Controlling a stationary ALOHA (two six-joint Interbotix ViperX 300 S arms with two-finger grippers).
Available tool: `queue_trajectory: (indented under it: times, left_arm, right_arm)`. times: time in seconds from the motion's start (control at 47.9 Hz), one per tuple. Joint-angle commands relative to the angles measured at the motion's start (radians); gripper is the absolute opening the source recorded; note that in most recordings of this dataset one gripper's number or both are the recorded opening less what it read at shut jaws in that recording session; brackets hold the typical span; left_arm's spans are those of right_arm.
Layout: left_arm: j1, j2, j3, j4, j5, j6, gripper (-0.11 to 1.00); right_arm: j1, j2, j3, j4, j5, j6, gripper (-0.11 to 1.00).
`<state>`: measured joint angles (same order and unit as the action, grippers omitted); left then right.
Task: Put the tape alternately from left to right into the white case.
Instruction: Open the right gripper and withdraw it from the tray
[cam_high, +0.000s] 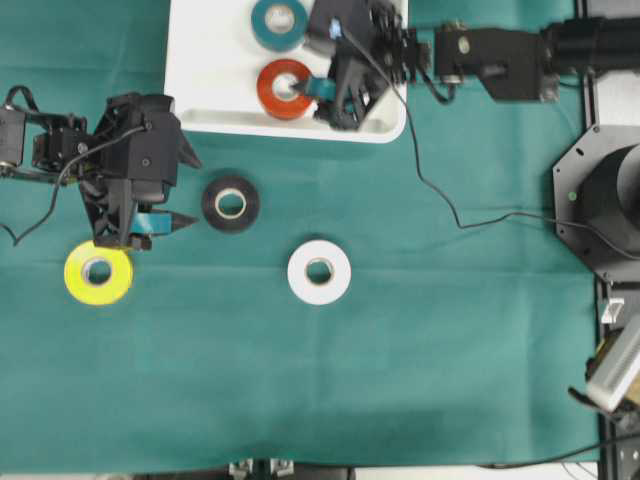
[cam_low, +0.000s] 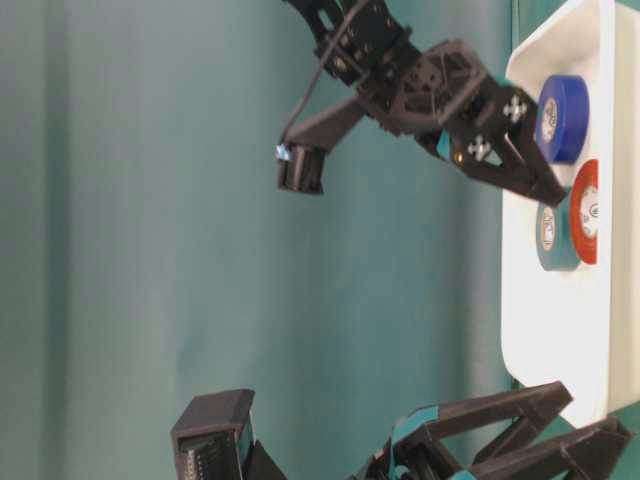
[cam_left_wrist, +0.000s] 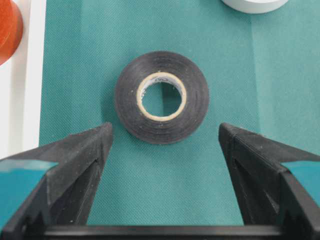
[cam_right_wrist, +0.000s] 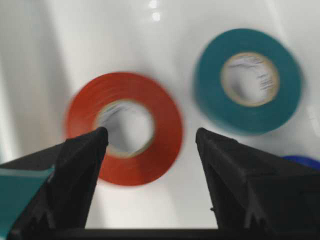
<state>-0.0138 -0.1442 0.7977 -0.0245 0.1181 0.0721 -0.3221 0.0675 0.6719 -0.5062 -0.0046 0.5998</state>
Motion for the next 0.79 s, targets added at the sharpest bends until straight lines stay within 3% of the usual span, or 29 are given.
queue_trajectory:
  times: [0.0, 0.772]
  left_arm:
    - [-0.003, -0.014, -0.008, -0.002, -0.006, -0.002, 0.40]
    - [-0.003, -0.014, -0.006, 0.000, -0.002, -0.003, 0.40]
  right_arm:
    - [0.029, -0.141, 0.008, -0.002, -0.011, 0.002, 0.78]
    - [0.336, -0.310, 0.189, -0.002, -0.014, 0.006, 0.78]
